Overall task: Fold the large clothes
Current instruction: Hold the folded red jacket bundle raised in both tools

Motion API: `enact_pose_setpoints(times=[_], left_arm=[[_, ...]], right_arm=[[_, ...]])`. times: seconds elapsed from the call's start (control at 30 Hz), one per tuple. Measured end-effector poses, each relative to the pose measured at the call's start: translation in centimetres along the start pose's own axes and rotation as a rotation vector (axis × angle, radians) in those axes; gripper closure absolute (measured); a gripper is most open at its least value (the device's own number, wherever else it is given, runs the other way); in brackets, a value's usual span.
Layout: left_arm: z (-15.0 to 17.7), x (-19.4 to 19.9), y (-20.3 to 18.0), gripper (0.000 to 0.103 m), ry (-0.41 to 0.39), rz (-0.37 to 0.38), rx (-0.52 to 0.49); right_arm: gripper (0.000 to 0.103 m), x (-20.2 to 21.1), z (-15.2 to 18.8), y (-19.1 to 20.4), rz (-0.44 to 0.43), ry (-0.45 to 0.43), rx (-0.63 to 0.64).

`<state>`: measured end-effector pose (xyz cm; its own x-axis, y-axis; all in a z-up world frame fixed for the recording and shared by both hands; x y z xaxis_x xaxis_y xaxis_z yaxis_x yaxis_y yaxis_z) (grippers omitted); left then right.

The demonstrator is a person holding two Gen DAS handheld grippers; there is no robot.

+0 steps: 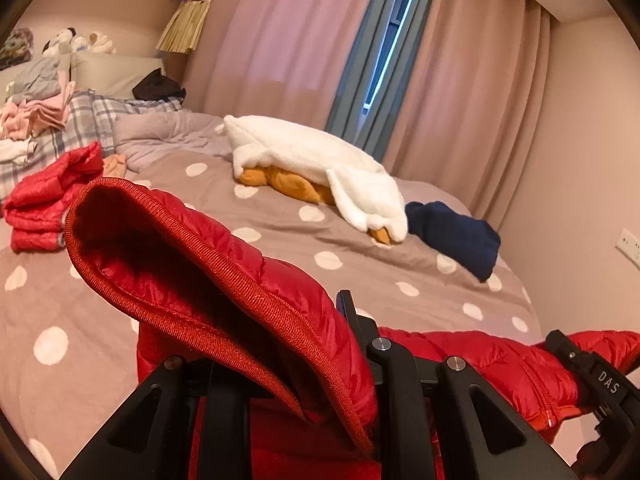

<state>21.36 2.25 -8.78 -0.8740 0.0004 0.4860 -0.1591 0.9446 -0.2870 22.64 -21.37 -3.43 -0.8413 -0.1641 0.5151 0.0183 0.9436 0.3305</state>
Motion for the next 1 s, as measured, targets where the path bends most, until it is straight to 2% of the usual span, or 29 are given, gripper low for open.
enact_pose_setpoints(times=[0.63, 1.0], left_arm=[[1.0, -0.8, 0.5, 0.084, 0.094, -0.040, -0.006], [1.4, -1.1, 0.6, 0.080, 0.132, -0.045, -0.006]], right_arm=[[0.081, -0.8, 1.1, -0.4, 0.008, 0.049, -0.008], [0.077, -1.2, 1.4, -0.6, 0.009, 0.070, -0.015]])
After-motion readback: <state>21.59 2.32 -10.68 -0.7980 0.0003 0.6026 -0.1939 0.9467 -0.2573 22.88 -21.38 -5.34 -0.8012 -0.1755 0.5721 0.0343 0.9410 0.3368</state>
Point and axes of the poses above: each gripper's, at about its wrist camera, not at the fingertips, and x roughly against the way its jaws point, y to its left, z to its underside, the point moved 8 cm from there along -x, roughly the way its jaws point, and after that the axes turned 2 degrees about y, right-handed, at the moved point
